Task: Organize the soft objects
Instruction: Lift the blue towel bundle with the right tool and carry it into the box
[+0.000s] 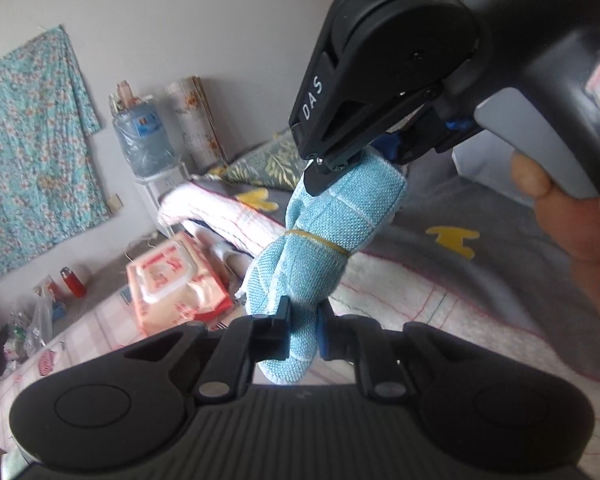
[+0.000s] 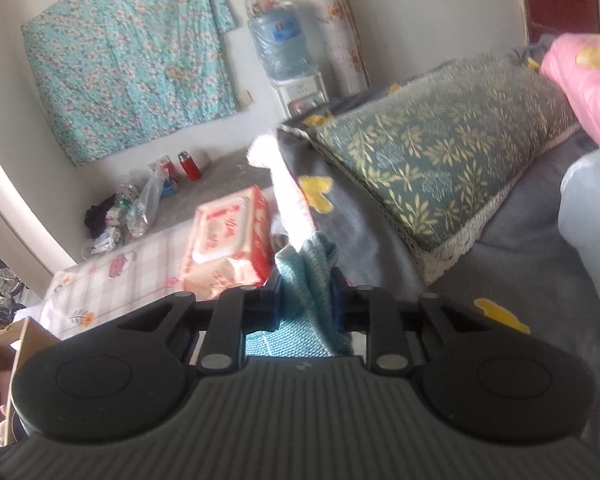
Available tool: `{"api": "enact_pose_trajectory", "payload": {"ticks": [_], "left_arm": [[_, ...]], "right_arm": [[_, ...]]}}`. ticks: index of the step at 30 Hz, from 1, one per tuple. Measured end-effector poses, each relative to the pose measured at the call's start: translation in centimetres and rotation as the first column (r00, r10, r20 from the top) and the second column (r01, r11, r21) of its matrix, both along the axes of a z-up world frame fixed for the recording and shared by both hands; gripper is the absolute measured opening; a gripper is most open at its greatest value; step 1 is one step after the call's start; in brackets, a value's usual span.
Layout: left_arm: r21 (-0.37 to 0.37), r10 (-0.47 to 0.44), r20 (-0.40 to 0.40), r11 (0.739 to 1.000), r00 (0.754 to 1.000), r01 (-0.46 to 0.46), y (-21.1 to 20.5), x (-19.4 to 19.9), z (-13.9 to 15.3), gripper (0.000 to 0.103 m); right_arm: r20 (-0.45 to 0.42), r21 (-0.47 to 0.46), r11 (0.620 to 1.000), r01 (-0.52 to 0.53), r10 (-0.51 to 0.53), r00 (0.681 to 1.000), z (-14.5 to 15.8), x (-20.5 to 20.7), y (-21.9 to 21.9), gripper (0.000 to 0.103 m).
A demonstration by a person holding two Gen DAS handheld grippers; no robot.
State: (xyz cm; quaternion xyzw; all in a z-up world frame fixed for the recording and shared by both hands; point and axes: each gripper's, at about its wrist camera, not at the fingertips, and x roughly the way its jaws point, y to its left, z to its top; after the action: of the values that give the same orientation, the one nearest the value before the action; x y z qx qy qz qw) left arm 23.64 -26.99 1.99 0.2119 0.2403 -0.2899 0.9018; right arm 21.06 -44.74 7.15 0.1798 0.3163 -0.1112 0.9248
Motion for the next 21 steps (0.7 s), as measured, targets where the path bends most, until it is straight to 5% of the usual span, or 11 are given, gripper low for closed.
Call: {"api": "enact_pose_trajectory", "payload": {"ticks": [13, 17, 21], "left_arm": [[-0.127, 0.222, 0.094, 0.969, 0.97, -0.21, 12.3, -6.7, 7.8, 0.013], [-0.137, 0.342, 0.089, 0.934, 0.935, -0.329, 17.5, -8.4, 8.2, 0.013], [-0.141, 0.483, 0.053, 0.87, 0.874, -0.472, 23.7, -9.8, 8.2, 0.013]], "right_arm": [[0.146, -0.07, 0.963, -0.261, 0.269, 0.952, 9.0, -4.1, 13.9, 0.021], [0.142, -0.068, 0.916, -0.396, 0.402, 0.905, 9.9, -3.8, 20.5, 0.021], [0.1, -0.036, 0.84, -0.542, 0.542, 0.834, 9.7, -2.4, 28.5, 0.021]]}}
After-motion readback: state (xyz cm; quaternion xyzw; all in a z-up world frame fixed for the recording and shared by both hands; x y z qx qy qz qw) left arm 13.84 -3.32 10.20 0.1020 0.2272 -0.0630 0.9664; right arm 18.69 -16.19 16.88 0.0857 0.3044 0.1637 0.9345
